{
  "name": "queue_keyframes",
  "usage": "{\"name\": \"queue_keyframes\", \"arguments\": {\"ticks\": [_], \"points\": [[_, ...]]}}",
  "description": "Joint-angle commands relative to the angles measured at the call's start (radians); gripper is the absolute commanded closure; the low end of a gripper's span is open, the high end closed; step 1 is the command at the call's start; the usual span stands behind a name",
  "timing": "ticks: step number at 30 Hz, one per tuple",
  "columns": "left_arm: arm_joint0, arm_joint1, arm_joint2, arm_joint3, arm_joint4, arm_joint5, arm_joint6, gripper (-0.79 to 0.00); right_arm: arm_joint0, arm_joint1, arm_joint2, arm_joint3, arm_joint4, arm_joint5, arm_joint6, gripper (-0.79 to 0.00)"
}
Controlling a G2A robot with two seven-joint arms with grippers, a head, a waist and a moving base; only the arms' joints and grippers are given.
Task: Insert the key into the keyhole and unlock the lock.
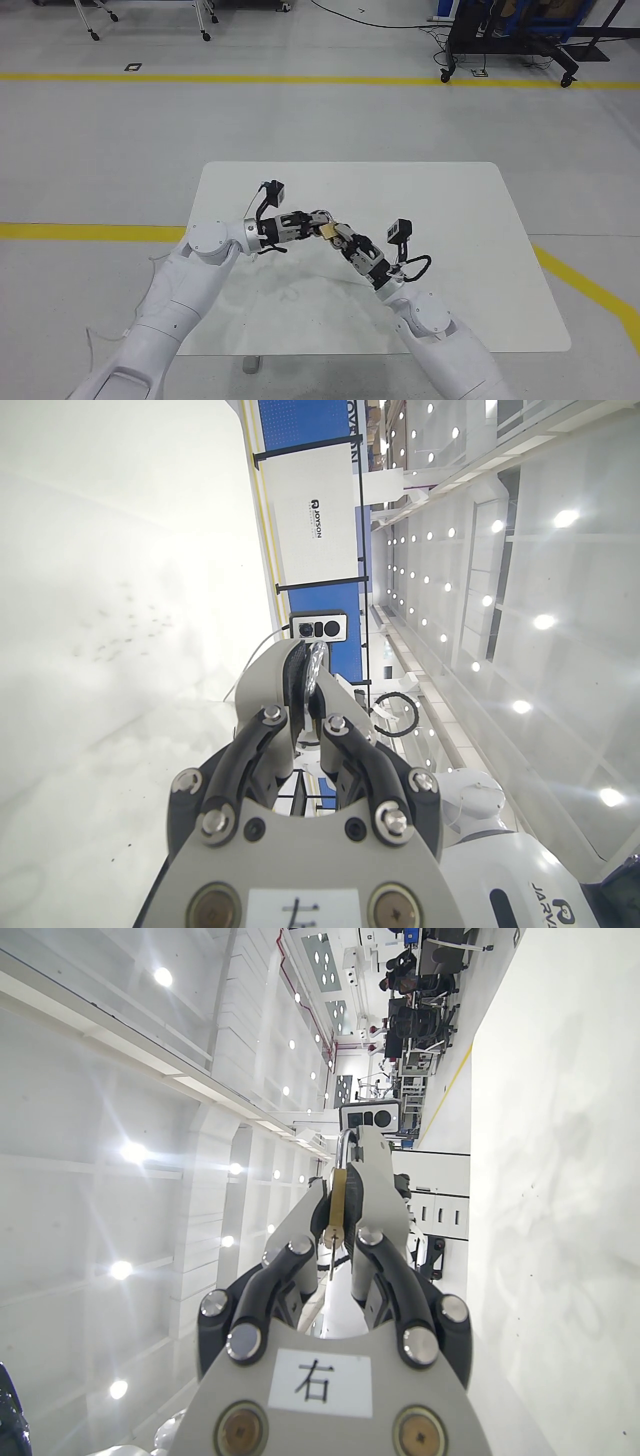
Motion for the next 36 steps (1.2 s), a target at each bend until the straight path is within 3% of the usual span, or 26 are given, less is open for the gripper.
{"name": "queue_keyframes", "arguments": {"ticks": [1,12,16,20,27,35,36], "points": [[-0.001,-0.001,0.003,0.001,-0.006,0.004,-0.016,-0.785,-0.004,0.000,0.007,-0.001,0.009,-0.002,0.005,0.000],[-0.001,-0.002,-0.007,0.009,-0.036,-0.015,-0.017,-0.785,-0.049,0.019,0.106,-0.031,-0.012,0.004,0.036,0.000],[0.005,0.000,-0.024,0.006,-0.060,-0.025,-0.012,-0.785,-0.099,0.041,0.195,-0.083,-0.092,0.067,0.064,0.000],[0.010,0.002,-0.037,0.001,-0.079,-0.034,-0.010,-0.785,-0.140,0.060,0.257,-0.133,-0.216,0.215,0.063,0.000],[0.020,0.003,-0.043,-0.011,-0.081,-0.035,-0.009,-0.785,-0.104,0.061,0.210,-0.113,-0.314,0.406,0.063,0.000],[0.025,0.004,-0.040,-0.020,-0.071,-0.028,-0.006,-0.785,0.035,0.029,0.078,0.027,-0.345,0.503,-0.062,0.000],[0.025,0.004,-0.041,-0.021,-0.070,-0.027,-0.006,-0.785,0.050,0.025,0.066,0.043,-0.348,0.513,-0.071,-0.031]]}}
